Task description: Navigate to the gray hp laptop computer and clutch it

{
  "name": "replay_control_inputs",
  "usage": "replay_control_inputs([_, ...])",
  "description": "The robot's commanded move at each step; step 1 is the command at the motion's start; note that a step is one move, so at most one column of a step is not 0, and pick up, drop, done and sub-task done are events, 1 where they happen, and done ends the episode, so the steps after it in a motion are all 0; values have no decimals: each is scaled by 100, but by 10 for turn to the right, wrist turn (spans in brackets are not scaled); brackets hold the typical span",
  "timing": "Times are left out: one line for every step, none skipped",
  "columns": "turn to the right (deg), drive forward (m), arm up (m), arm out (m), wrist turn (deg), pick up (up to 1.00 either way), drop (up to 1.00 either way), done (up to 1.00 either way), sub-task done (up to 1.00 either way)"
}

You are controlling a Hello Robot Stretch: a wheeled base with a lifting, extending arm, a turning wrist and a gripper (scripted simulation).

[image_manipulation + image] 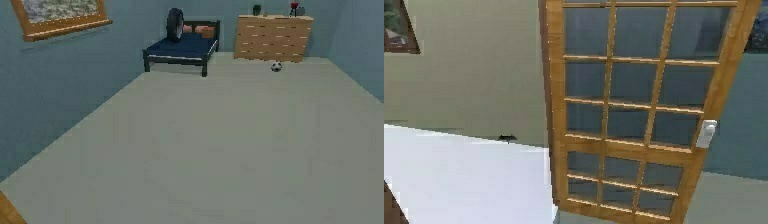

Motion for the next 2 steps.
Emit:
replay_control_inputs([0, 75, 0, 0, 0, 0, 0, 0, 0])
replay_control_inputs([-450, 0, 0, 0, 0, 0, 0, 0, 0])
